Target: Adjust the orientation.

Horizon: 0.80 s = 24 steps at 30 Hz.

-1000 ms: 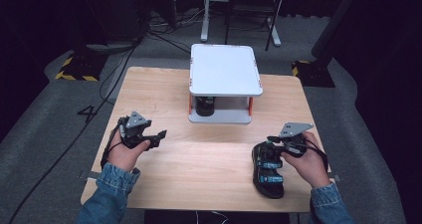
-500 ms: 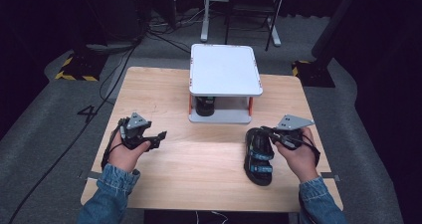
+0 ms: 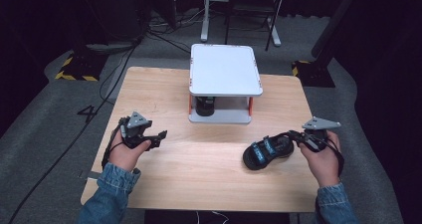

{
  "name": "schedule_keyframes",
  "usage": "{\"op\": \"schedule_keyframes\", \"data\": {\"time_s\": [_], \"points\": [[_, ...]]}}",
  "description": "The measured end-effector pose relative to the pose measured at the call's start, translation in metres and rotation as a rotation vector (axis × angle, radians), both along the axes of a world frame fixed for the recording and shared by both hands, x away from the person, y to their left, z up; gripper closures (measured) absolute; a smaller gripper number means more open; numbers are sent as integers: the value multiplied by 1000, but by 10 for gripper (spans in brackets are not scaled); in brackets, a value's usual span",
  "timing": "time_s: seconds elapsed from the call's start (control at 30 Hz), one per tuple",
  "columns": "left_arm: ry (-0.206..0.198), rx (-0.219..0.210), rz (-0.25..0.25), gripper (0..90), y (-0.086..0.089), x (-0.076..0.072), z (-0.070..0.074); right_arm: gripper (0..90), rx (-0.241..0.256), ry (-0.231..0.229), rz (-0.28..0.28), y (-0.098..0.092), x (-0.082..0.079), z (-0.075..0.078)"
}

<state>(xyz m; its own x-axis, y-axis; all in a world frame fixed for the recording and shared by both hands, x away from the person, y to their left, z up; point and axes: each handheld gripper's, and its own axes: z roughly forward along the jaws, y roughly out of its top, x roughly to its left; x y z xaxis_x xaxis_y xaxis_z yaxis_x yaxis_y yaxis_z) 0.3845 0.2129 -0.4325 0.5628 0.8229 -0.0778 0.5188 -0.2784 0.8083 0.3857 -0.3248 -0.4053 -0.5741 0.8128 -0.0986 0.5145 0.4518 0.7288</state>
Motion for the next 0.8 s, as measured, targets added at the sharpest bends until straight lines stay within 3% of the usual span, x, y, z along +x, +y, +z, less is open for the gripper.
{"op": "schedule_keyframes", "data": {"time_s": [0.03,0.1,0.27,0.33,0.4,0.43,0.5,0.53,0.6,0.67,0.7,0.73,0.8], "points": [[0,0,0,298,0,0,0,864,0,0,0,0,0,0],[-1,7,-18,298,-4,2,1,862,-28,82,11,-9,-7,1],[-1,3,-39,297,-11,9,0,856,-67,205,78,-12,-20,7],[1,4,-41,297,-12,9,0,848,-68,200,87,-12,-22,8],[-2,6,-40,297,-12,10,0,681,-66,154,81,-12,-21,7],[-2,6,-40,297,-12,10,0,681,-66,154,81,-12,-21,7],[0,4,-34,298,-11,10,0,559,-66,83,85,-9,-17,4],[3,1,-33,298,-11,9,0,559,-66,83,85,-9,-17,4],[3,4,-32,298,-10,8,-1,517,-88,37,140,0,-15,4],[-2,9,-31,298,-9,8,-1,517,-100,38,162,4,-14,3],[5,5,-26,297,-8,7,-2,510,-131,52,209,13,-11,-2],[5,5,-26,297,-8,7,-2,510,-131,52,209,13,-11,-2],[6,6,-19,297,-5,5,-2,491,-203,70,248,26,-3,-13]]}}
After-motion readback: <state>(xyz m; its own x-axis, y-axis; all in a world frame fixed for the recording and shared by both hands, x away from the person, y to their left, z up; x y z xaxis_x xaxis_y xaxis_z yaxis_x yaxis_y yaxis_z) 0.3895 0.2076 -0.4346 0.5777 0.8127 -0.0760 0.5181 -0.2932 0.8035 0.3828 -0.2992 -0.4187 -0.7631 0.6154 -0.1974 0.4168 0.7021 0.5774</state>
